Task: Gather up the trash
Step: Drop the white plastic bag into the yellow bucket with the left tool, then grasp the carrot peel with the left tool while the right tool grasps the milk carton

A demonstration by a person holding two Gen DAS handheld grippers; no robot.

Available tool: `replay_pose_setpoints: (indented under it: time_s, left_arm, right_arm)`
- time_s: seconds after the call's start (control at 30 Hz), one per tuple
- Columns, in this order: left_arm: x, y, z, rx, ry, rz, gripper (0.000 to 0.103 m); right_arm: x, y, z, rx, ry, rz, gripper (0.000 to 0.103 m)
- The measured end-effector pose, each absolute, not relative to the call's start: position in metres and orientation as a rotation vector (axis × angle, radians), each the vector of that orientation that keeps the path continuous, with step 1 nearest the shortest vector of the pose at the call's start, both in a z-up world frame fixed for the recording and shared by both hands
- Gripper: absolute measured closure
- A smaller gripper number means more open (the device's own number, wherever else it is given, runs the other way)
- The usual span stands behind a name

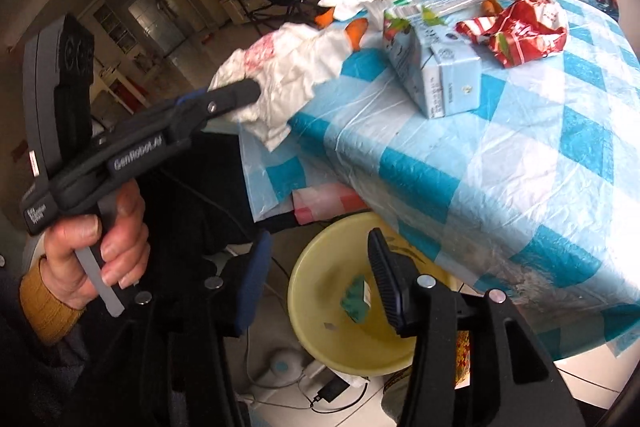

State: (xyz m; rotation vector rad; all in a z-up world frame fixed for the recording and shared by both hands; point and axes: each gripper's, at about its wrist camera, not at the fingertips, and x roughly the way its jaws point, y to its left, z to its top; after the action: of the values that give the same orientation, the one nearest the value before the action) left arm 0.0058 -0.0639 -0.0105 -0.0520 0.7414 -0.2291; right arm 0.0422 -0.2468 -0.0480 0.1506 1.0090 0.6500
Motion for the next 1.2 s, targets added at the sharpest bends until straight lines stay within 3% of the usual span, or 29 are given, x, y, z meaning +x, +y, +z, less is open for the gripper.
replay_pose_setpoints:
  time_s: [0.13, 0.47, 0.67, 0.77, 1.2]
  left_arm:
    - [-0.002, -0.07, -0.017, -0.028, 0.782, -0.256, 0.078]
    - [-0.025, -0.108, -0.053, 0.131, 0.96, -0.379, 0.072]
    - [-0.022, -0.097, -0.042, 0.084, 0.887, -0.297, 0.044]
    - [-0.019, -0.082, -0.036, 0.029, 0.849, -0.24, 0.037]
    - [-0.001, -0.05, -0.014, -0.132, 0.723, -0.128, 0.034]
  right_arm:
    - [0.045, -0.266, -0.036, 0.225, 0.918, 0.586, 0.042]
    - [0.054, -0.302, -0.024, 0.372, 0.822, 0.476, 0.036]
    - [0.052, -0.311, -0.024, 0.404, 0.814, 0.443, 0.035]
    - [0.052, -0.308, -0.026, 0.391, 0.814, 0.446, 0.034]
    - [0.052, -0.292, -0.027, 0.304, 0.791, 0.442, 0.034]
